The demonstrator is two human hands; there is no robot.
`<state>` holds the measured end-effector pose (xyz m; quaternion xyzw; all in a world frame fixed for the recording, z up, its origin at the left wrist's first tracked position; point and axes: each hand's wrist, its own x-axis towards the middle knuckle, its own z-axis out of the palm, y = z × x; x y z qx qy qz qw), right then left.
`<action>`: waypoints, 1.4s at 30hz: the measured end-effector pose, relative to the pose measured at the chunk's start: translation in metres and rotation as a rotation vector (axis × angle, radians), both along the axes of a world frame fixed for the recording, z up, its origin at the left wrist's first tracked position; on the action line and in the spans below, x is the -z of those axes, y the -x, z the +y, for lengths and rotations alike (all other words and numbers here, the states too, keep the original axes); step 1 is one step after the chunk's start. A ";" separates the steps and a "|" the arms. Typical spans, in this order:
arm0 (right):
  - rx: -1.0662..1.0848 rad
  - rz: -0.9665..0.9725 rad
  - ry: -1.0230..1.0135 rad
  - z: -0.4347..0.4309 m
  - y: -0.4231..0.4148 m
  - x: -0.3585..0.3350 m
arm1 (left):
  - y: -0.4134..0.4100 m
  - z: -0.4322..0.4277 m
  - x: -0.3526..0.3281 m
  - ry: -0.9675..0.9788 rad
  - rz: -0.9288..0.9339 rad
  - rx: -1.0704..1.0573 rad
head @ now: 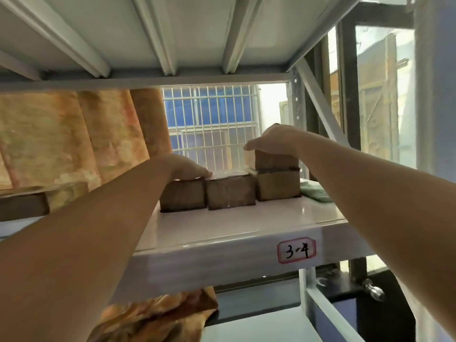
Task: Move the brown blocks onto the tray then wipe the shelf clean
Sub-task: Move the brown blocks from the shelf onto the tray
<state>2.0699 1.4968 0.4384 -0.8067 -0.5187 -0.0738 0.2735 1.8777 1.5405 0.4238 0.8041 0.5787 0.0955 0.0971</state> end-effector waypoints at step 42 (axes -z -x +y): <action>-0.112 -0.191 -0.355 -0.016 0.079 -0.014 | 0.056 -0.025 -0.044 -0.594 -0.279 -0.030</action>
